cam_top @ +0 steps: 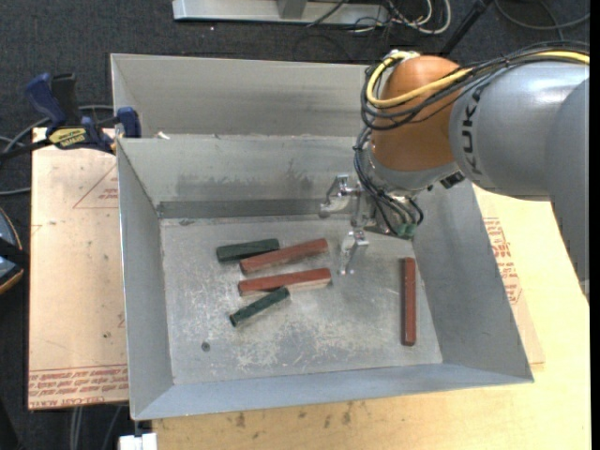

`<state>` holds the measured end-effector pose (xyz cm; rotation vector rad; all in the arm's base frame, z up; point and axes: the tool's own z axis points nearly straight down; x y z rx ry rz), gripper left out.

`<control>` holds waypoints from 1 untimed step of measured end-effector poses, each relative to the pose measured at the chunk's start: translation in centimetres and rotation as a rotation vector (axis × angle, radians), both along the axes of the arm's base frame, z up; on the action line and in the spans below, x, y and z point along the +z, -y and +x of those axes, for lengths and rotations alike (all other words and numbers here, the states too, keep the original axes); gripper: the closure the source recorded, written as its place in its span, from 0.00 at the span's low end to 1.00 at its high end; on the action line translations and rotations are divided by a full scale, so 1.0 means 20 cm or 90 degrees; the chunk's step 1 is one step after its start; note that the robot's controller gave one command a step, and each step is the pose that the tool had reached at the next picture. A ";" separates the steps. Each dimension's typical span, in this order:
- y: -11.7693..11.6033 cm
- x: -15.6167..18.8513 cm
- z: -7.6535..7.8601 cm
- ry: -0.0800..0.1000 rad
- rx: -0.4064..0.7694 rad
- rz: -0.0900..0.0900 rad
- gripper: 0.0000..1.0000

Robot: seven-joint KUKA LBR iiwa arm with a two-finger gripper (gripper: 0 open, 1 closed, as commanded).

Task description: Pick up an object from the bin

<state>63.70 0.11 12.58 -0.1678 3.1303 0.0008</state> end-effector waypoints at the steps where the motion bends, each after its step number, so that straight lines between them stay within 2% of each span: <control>1: -0.13 -0.23 0.04 0.005 -0.104 0.002 1.00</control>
Offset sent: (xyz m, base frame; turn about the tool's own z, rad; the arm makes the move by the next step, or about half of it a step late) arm 0.0000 0.0000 0.0000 0.0000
